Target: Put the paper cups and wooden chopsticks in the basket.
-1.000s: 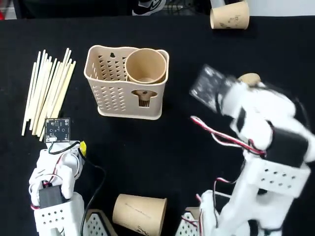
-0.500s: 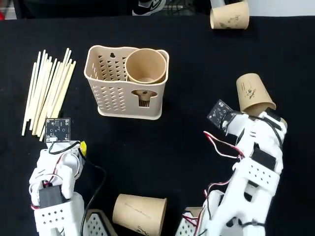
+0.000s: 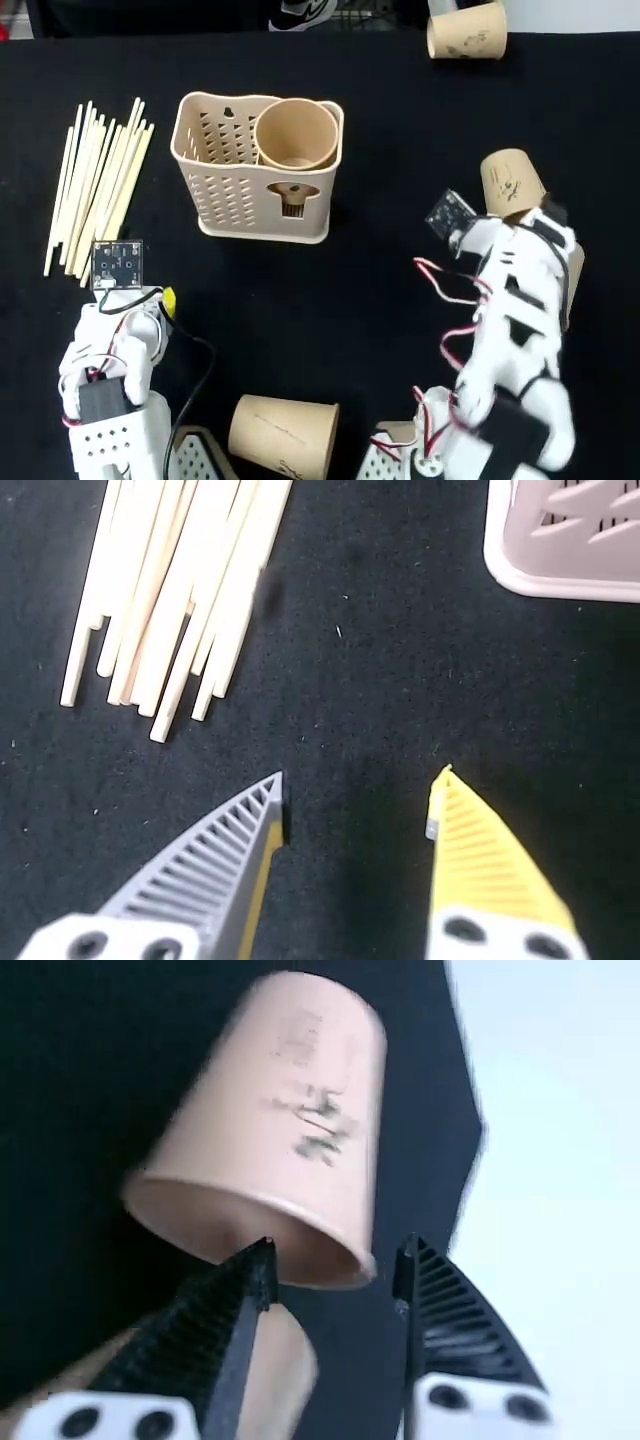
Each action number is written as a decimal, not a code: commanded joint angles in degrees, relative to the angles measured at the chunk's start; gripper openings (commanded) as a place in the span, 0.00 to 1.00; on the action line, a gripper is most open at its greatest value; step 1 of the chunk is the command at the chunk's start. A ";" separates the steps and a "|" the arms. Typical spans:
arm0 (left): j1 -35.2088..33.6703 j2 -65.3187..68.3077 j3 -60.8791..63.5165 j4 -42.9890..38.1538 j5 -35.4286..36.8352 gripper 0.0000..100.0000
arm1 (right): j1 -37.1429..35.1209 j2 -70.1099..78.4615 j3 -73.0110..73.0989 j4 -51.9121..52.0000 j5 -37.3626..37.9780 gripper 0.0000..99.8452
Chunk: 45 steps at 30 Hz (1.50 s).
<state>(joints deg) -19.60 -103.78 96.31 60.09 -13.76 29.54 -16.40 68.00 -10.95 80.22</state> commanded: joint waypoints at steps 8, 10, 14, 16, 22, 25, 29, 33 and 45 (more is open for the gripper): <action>0.84 -0.44 1.01 -0.79 -0.35 0.24 | 0.70 10.07 -11.12 -2.20 -5.01 0.01; 0.84 -0.44 1.01 -0.79 -0.35 0.24 | 0.88 7.60 -10.68 -2.20 -7.38 0.01; 0.84 -0.44 1.01 -0.79 -0.35 0.24 | 1.05 0.22 -8.48 -1.76 -12.66 0.01; 0.84 -0.44 1.01 -0.79 -0.35 0.24 | 1.05 -4.70 -6.73 -0.18 -15.38 0.01; 0.84 -0.44 1.01 -0.79 -0.35 0.24 | 0.35 -22.37 -7.60 19.87 -23.91 0.01; 0.84 -0.44 1.01 -0.79 -0.35 0.24 | -0.88 -30.73 -11.65 33.41 -30.24 0.01; 0.84 -0.44 1.01 -0.79 -0.35 0.24 | -4.04 -38.81 -20.97 53.19 -37.10 0.01; 0.84 -0.44 1.01 -0.62 -0.35 0.24 | -7.30 -42.24 -31.52 69.10 -42.20 0.01; 0.84 -0.44 1.01 -0.53 -0.35 0.24 | -24.88 -41.80 -64.22 91.52 -58.29 0.01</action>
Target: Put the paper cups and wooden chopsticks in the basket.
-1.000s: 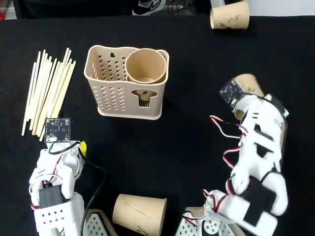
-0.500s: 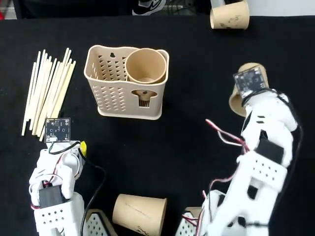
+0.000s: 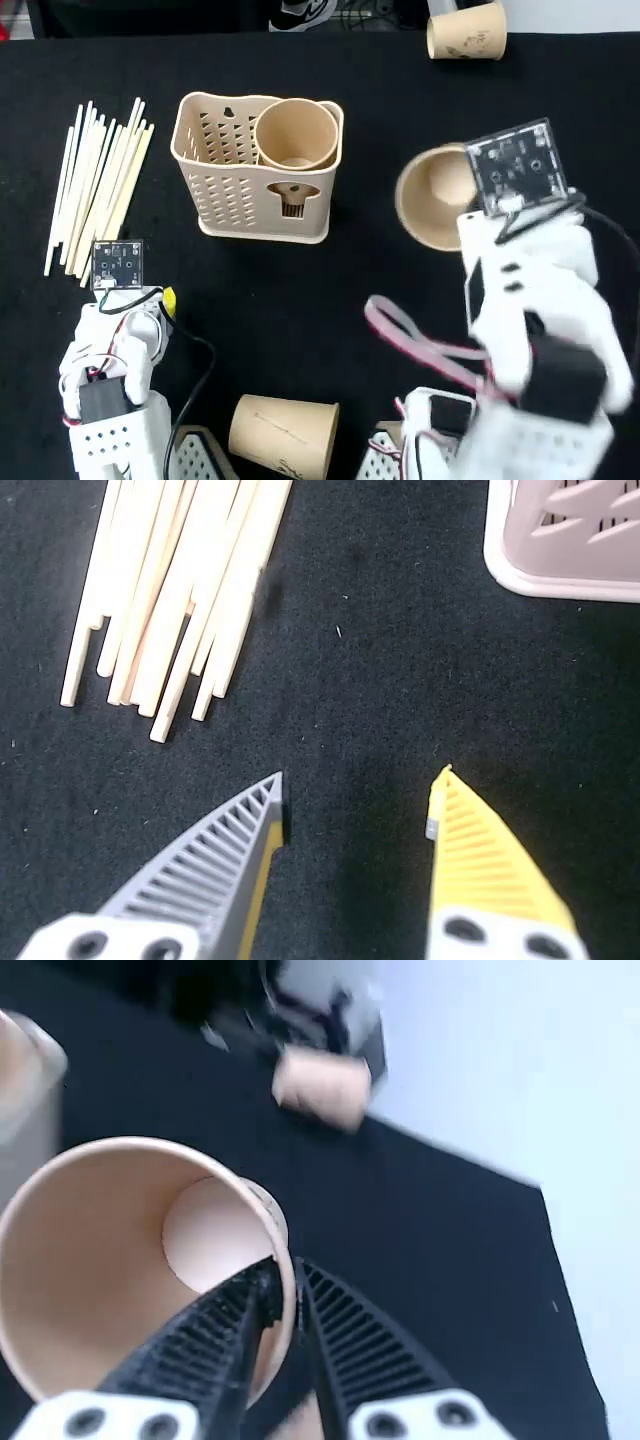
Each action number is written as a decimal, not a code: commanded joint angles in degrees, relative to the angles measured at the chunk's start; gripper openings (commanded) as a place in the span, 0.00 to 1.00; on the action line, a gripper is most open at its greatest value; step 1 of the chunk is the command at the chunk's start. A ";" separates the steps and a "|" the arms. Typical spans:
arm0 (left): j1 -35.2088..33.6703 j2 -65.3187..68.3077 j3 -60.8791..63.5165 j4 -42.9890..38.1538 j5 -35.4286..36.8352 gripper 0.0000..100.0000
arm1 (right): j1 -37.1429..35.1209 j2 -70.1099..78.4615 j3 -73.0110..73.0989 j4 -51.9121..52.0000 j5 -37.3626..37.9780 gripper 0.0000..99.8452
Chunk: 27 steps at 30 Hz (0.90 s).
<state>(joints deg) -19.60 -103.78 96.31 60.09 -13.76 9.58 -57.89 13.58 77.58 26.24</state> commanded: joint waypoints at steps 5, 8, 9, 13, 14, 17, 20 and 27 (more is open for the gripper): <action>0.75 -0.44 1.01 -0.53 -0.35 0.24 | -14.95 7.60 -18.15 5.45 -12.31 0.01; 0.66 -0.44 1.01 -0.53 -0.35 0.24 | -18.55 14.37 -20.97 6.33 -15.47 0.01; 0.66 -0.44 1.01 -0.53 -0.35 0.24 | -19.52 16.31 -22.11 6.51 -16.44 0.01; 0.66 -0.44 1.01 -0.53 -0.44 0.24 | -23.82 23.34 -26.59 6.33 -19.69 0.01; 0.66 -0.44 1.01 -0.53 -0.44 0.24 | -24.70 24.75 -27.82 6.24 -20.13 0.01; 0.66 -0.44 1.01 -0.53 -0.44 0.24 | -26.37 28.35 -31.60 6.24 -21.45 0.01; 0.66 -0.44 1.01 -0.53 -0.44 0.24 | -26.64 31.43 -34.86 6.15 -22.68 0.01; 0.57 -0.44 1.01 -0.53 -0.44 0.24 | -26.46 40.22 -36.44 3.25 -22.86 0.01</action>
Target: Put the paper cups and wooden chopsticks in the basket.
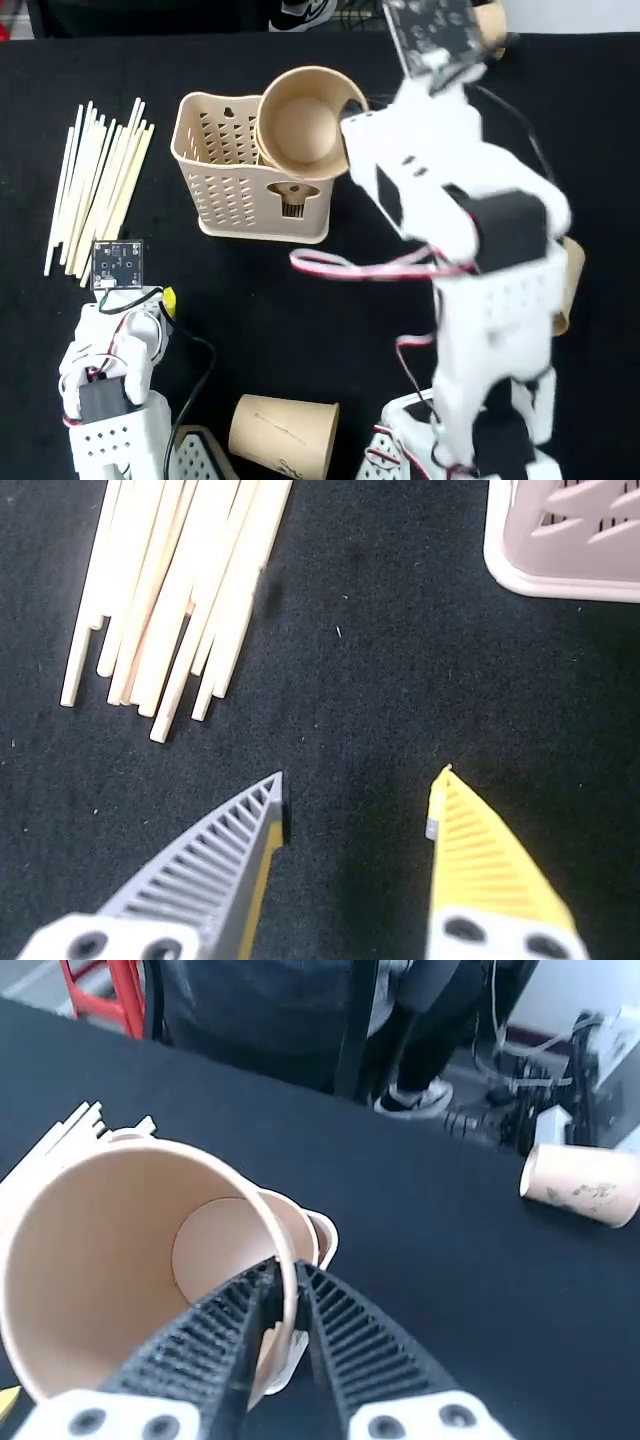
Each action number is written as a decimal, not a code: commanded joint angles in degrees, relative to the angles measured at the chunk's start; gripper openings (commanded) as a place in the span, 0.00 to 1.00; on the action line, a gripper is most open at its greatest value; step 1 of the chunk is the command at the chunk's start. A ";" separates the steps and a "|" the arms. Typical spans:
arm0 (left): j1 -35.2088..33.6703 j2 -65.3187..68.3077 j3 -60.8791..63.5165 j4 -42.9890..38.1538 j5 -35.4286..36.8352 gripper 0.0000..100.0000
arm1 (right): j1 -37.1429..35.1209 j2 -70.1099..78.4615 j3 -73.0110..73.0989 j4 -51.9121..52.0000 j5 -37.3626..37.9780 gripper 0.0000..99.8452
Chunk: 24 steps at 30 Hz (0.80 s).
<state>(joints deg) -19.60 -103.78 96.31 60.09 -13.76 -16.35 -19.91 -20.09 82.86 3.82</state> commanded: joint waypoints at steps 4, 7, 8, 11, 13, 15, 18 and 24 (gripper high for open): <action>0.57 -0.44 1.01 -0.62 -0.44 0.24 | -0.53 4.44 -2.86 -2.37 -0.18 0.01; 0.57 -0.44 1.01 -0.62 -0.44 0.24 | -0.53 5.14 -2.33 -3.87 0.00 0.01; 0.57 -0.44 1.01 -0.62 -0.44 0.24 | -0.53 5.49 -2.33 -4.31 0.00 0.01; 0.57 -0.44 1.01 -0.62 -0.44 0.24 | -0.70 6.90 -2.77 -4.40 0.09 0.01; 0.57 -0.44 1.01 -0.62 -0.44 0.24 | -0.79 8.04 -2.77 -4.48 0.09 0.01; 0.57 -0.44 1.01 -0.62 -0.44 0.24 | -0.70 9.45 -2.77 -4.22 0.09 0.01; 0.57 -0.44 1.01 -0.62 -0.44 0.24 | -0.70 10.86 -2.77 -2.99 0.09 0.06; 0.75 -0.44 1.01 -0.62 -0.44 0.24 | -2.29 11.12 -4.09 -2.55 -0.18 0.26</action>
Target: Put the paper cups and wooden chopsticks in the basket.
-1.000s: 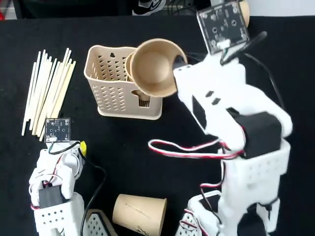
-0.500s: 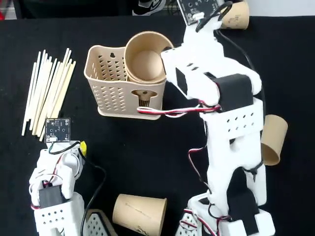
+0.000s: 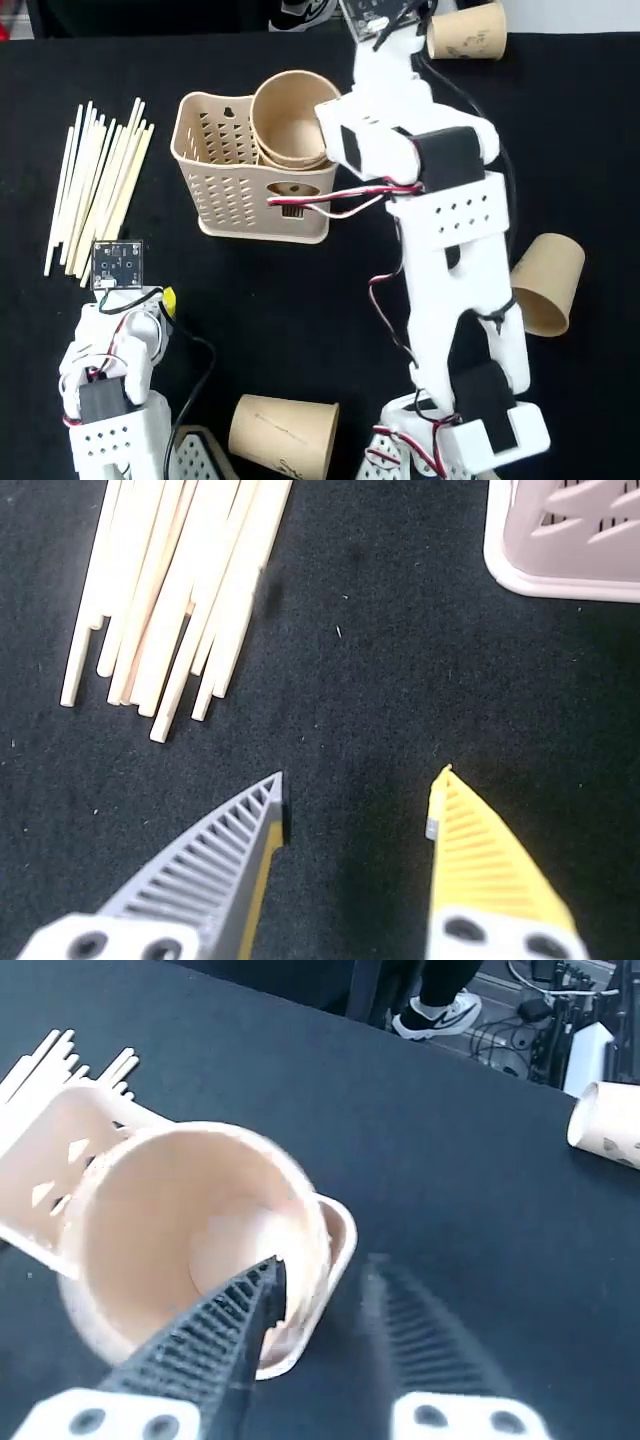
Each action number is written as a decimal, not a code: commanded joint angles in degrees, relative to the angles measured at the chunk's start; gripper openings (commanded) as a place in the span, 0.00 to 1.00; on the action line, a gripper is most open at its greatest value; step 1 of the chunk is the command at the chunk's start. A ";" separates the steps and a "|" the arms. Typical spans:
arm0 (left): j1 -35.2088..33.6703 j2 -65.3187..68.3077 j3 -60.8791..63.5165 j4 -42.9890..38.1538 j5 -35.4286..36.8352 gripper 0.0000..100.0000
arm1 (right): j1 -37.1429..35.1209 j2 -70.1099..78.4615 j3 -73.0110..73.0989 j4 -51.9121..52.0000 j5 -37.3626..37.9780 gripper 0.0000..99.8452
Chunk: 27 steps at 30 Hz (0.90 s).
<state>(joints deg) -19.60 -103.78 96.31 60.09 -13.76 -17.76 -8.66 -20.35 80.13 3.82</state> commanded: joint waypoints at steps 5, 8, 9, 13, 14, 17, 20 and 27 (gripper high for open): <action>0.75 -0.44 1.01 -0.62 -0.44 0.24 | -0.53 -0.04 -10.24 0.44 -0.09 0.27; 0.75 -0.44 1.01 -0.70 -0.44 0.24 | 0.97 -0.13 -15.25 5.71 2.55 0.27; 0.66 -0.44 1.01 -0.70 -0.44 0.24 | 1.41 -0.13 -17.36 8.62 5.19 0.27; 0.66 -0.44 1.01 -0.79 -0.44 0.24 | 5.98 -0.13 -23.78 21.36 17.23 0.27; 0.66 -0.44 1.01 -0.79 -0.44 0.24 | 8.35 -0.57 -23.52 21.54 19.87 0.27; 0.66 -0.44 1.01 -0.70 -0.44 0.24 | 18.99 -4.44 -17.01 21.10 27.43 0.27; 0.84 -0.44 1.01 -0.70 -0.44 0.24 | 27.43 -9.36 -4.35 21.10 38.07 0.27; 0.84 -0.44 1.01 -0.79 -0.44 0.24 | 44.48 -24.04 27.65 16.79 66.64 0.27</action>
<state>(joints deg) -19.52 -103.78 96.31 60.09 -13.76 20.31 -25.54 -4.26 98.95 59.38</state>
